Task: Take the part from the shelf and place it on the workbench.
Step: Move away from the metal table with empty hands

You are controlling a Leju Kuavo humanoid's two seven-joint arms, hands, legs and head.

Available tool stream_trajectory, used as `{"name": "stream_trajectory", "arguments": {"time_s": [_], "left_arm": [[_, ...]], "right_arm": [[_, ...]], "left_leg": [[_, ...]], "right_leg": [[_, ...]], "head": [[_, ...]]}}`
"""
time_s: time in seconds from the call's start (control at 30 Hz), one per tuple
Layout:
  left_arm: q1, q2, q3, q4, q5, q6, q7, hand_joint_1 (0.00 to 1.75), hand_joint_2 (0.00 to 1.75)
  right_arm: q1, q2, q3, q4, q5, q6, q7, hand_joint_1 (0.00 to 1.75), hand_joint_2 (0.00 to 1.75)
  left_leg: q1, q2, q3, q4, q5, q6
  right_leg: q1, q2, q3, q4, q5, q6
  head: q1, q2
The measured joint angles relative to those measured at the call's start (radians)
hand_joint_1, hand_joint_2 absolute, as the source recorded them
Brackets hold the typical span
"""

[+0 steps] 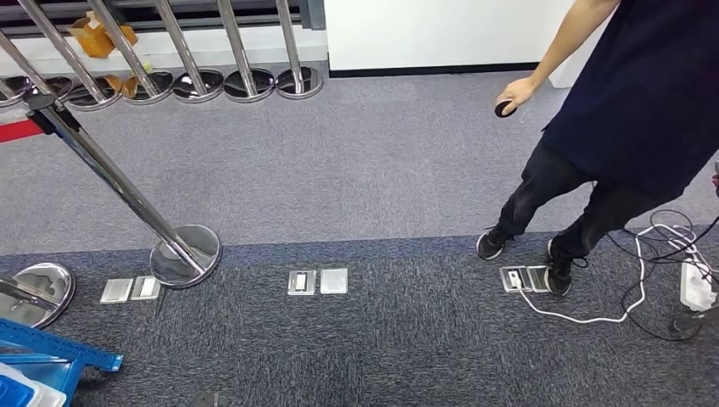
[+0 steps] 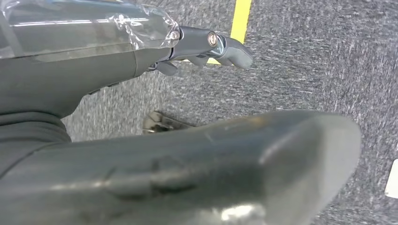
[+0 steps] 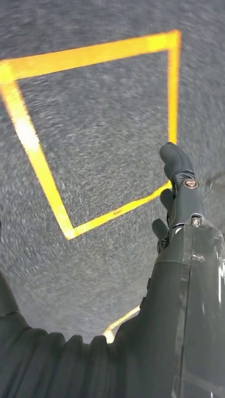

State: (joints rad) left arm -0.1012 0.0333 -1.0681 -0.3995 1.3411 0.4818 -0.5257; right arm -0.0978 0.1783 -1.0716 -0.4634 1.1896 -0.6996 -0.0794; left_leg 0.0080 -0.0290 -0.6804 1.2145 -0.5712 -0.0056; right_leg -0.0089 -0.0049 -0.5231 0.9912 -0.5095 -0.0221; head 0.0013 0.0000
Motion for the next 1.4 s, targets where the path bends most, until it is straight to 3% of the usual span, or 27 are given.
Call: {"name": "stream_trajectory", "arguments": {"time_s": [0.07,0.1,0.13,0.23,0.27,0.33,0.37,0.43,0.5,0.53,0.57,0.6,0.67,0.7,0.73,0.8,0.87,0.93,1.0,1.07,1.1,1.17,1.23,1.27,1.3,1.37,1.4], "left_arm": [[0.000,0.000,-0.003,-0.002,0.000,0.002,0.000,0.00,0.00],[0.001,0.000,-0.004,-0.002,0.000,0.002,0.000,0.00,0.00],[0.002,0.001,-0.005,-0.002,0.000,0.003,0.000,0.00,0.00],[0.000,0.003,-0.005,-0.004,0.000,0.003,0.000,0.00,0.00],[0.000,0.003,-0.006,-0.004,0.000,0.003,-0.001,0.00,0.00],[0.000,0.004,-0.007,-0.005,-0.001,0.003,-0.001,0.00,0.00],[0.000,0.005,-0.009,-0.006,-0.001,0.003,-0.001,0.00,0.00],[-0.001,0.006,-0.012,-0.007,-0.001,0.003,-0.001,0.00,0.00],[-0.004,0.007,-0.018,-0.008,-0.001,0.003,0.000,0.00,0.00],[-0.006,0.008,-0.021,-0.008,-0.002,0.002,0.001,0.00,0.00],[-0.007,0.008,-0.024,-0.008,-0.003,0.001,0.003,0.00,0.00],[-0.007,0.008,-0.026,-0.008,-0.003,0.001,0.005,0.00,0.00],[-0.009,0.008,-0.029,-0.009,-0.004,0.000,0.010,0.00,0.00],[-0.011,0.008,-0.030,-0.010,-0.005,0.000,0.011,0.00,0.00],[-0.013,0.008,-0.031,-0.010,-0.005,0.000,0.012,0.00,0.00],[-0.017,0.008,-0.033,-0.010,-0.006,0.000,0.013,0.00,0.00],[-0.017,0.008,-0.038,-0.011,-0.007,0.000,0.014,0.00,0.00],[-0.016,0.009,-0.043,-0.011,-0.008,-0.001,0.014,0.00,0.00],[-0.021,0.009,-0.047,-0.012,-0.010,-0.003,0.014,0.00,0.00],[-0.024,0.009,-0.050,-0.012,-0.012,-0.007,0.015,0.00,0.00],[-0.024,0.009,-0.051,-0.012,-0.012,-0.009,0.017,0.00,0.00],[-0.023,0.010,-0.053,-0.012,-0.012,-0.010,0.018,0.00,0.00],[-0.025,0.010,-0.053,-0.012,-0.012,-0.011,0.018,0.00,0.00],[-0.026,0.010,-0.053,-0.012,-0.011,-0.011,0.018,0.00,0.00],[-0.026,0.010,-0.053,-0.012,-0.011,-0.012,0.018,0.00,0.00],[-0.025,0.010,-0.054,-0.012,-0.011,-0.012,0.018,0.00,0.00],[-0.025,0.010,-0.054,-0.012,-0.011,-0.013,0.018,0.00,0.00]], "right_arm": [[-0.001,0.000,0.001,0.039,0.032,0.000,0.023,0.00,1.75],[-0.003,0.000,0.002,0.058,0.048,0.000,0.033,0.00,1.75],[-0.005,0.000,0.003,0.075,0.061,0.000,0.041,0.00,1.75],[-0.015,-0.002,0.007,0.119,0.081,0.000,0.049,0.00,1.75],[-0.019,-0.003,0.008,0.130,0.082,0.000,0.049,0.00,1.75],[-0.026,-0.004,0.010,0.151,0.083,0.000,0.049,0.00,1.75],[-0.028,-0.004,0.012,0.160,0.083,0.000,0.048,0.00,1.75],[-0.031,-0.007,0.016,0.176,0.084,0.000,0.045,0.00,1.75],[-0.030,-0.010,0.017,0.191,0.083,0.000,0.040,0.00,1.75],[-0.028,-0.011,0.017,0.198,0.082,0.000,0.036,0.00,1.75],[-0.026,-0.013,0.017,0.203,0.081,0.000,0.031,0.00,1.75],[-0.025,-0.014,0.017,0.207,0.081,0.000,0.026,0.00,1.75],[-0.025,-0.018,0.017,0.213,0.080,0.000,0.017,0.00,1.75],[-0.025,-0.019,0.017,0.215,0.079,0.000,0.014,0.00,1.75],[-0.025,-0.021,0.017,0.218,0.077,0.000,0.013,0.00,1.75],[-0.025,-0.023,0.017,0.221,0.075,-0.001,0.011,0.00,1.75],[-0.026,-0.025,0.017,0.223,0.074,-0.001,0.011,0.00,1.75],[-0.027,-0.026,0.017,0.225,0.073,-0.001,0.010,0.00,1.75],[-0.025,-0.028,0.017,0.227,0.072,-0.001,0.010,0.00,1.75],[-0.022,-0.029,0.017,0.229,0.070,-0.001,0.010,0.00,1.75],[-0.023,-0.030,0.017,0.231,0.070,-0.001,0.009,0.00,1.75],[-0.025,-0.031,0.017,0.234,0.070,-0.001,0.011,0.00,1.75],[-0.027,-0.031,0.017,0.238,0.072,-0.001,0.017,0.00,1.75],[-0.028,-0.032,0.017,0.241,0.073,-0.001,0.021,0.00,1.75],[-0.029,-0.032,0.017,0.243,0.074,-0.001,0.025,0.00,1.75],[-0.032,-0.032,0.017,0.247,0.076,-0.001,0.029,0.00,1.75],[-0.034,-0.033,0.017,0.248,0.077,-0.001,0.029,0.00,1.75]], "left_leg": [[0.002,0.014,-0.038,0.088,-0.031,-0.006],[0.003,0.017,-0.030,0.079,-0.019,-0.008],[0.003,0.024,-0.001,0.030,0.009,-0.008],[-0.003,0.082,0.101,-0.163,0.078,0.002],[-0.006,0.093,0.111,-0.188,0.081,0.006],[-0.007,0.076,0.109,-0.194,0.081,0.016],[-0.005,0.067,0.110,-0.198,0.083,0.021],[0.000,0.049,0.114,-0.207,0.089,0.032],[0.000,0.030,0.114,-0.209,0.091,0.040],[-0.001,0.018,0.114,-0.209,0.091,0.041],[-0.002,0.004,0.114,-0.208,0.091,0.042],[-0.002,-0.010,0.115,-0.207,0.091,0.042],[-0.001,-0.038,0.117,-0.202,0.088,0.039],[-0.001,-0.051,0.116,-0.198,0.086,0.035],[0.000,-0.064,0.113,-0.193,0.084,0.030],[0.001,-0.086,0.105,-0.189,0.085,0.019],[0.005,-0.097,0.101,-0.189,0.087,0.007],[0.004,-0.058,0.085,-0.150,0.061,-0.002],[0.003,-0.003,0.034,-0.037,-0.002,-0.009],[0.004,0.015,-0.020,0.078,-0.046,-0.014],[0.005,0.017,-0.025,0.091,-0.043,-0.014],[0.003,0.030,0.024,0.001,0.014,-0.010],[-0.004,0.070,0.093,-0.135,0.064,0.000],[-0.008,0.084,0.111,-0.174,0.074,0.006],[-0.012,0.089,0.115,-0.189,0.073,0.011],[-0.013,0.069,0.114,-0.195,0.076,0.022],[-0.011,0.061,0.117,-0.202,0.079,0.027]], "right_leg": [[0.002,-0.031,0.000,0.001,-0.003,-0.002],[0.003,-0.046,0.001,0.002,-0.005,-0.001],[0.003,-0.060,0.002,0.003,-0.007,0.000],[0.008,-0.091,0.010,0.007,-0.018,0.012],[0.010,-0.099,0.013,0.008,-0.021,0.016],[0.012,-0.114,0.019,0.006,-0.024,0.025],[0.010,-0.109,0.021,0.008,-0.029,0.031],[0.005,-0.065,0.005,0.054,-0.066,0.040],[0.002,-0.013,-0.054,0.183,-0.134,0.044],[0.001,-0.004,-0.088,0.253,-0.161,0.046],[0.001,0.000,-0.112,0.297,-0.169,0.046],[0.001,0.002,-0.119,0.304,-0.156,0.046],[-0.003,0.018,-0.080,0.200,-0.079,0.045],[-0.005,0.044,-0.052,0.129,-0.046,0.044],[-0.008,0.066,-0.029,0.073,-0.023,0.043],[-0.008,0.090,-0.014,0.030,-0.017,0.037],[-0.005,0.069,-0.011,0.024,-0.013,0.025],[-0.006,0.043,-0.007,0.015,-0.007,0.012],[-0.004,0.013,-0.005,0.011,-0.007,0.004],[0.000,-0.019,-0.004,0.012,-0.010,0.000],[0.001,-0.034,-0.003,0.012,-0.012,0.000],[0.002,-0.059,0.002,0.013,-0.017,0.002],[0.004,-0.079,0.010,0.014,-0.025,0.008],[0.006,-0.088,0.013,0.015,-0.028,0.012],[0.008,-0.096,0.015,0.015,-0.030,0.016],[0.008,-0.109,0.020,0.013,-0.034,0.026],[0.006,-0.100,0.021,0.018,-0.041,0.032]], "head": [[-0.008,0.000],[-0.010,0.000],[-0.014,0.000],[-0.023,0.000],[-0.022,0.000],[-0.015,0.000],[-0.013,0.000],[-0.006,0.000],[0.005,0.000],[0.010,0.000],[0.013,0.000],[0.016,0.000],[0.020,0.000],[0.023,0.000],[0.026,0.000],[0.025,0.000],[0.022,0.000],[0.012,0.000],[-0.005,0.000],[-0.014,0.000],[-0.016,0.000],[-0.022,0.000],[-0.027,0.000],[-0.028,0.000],[-0.026,0.000],[-0.022,0.000],[-0.020,0.000]]}}
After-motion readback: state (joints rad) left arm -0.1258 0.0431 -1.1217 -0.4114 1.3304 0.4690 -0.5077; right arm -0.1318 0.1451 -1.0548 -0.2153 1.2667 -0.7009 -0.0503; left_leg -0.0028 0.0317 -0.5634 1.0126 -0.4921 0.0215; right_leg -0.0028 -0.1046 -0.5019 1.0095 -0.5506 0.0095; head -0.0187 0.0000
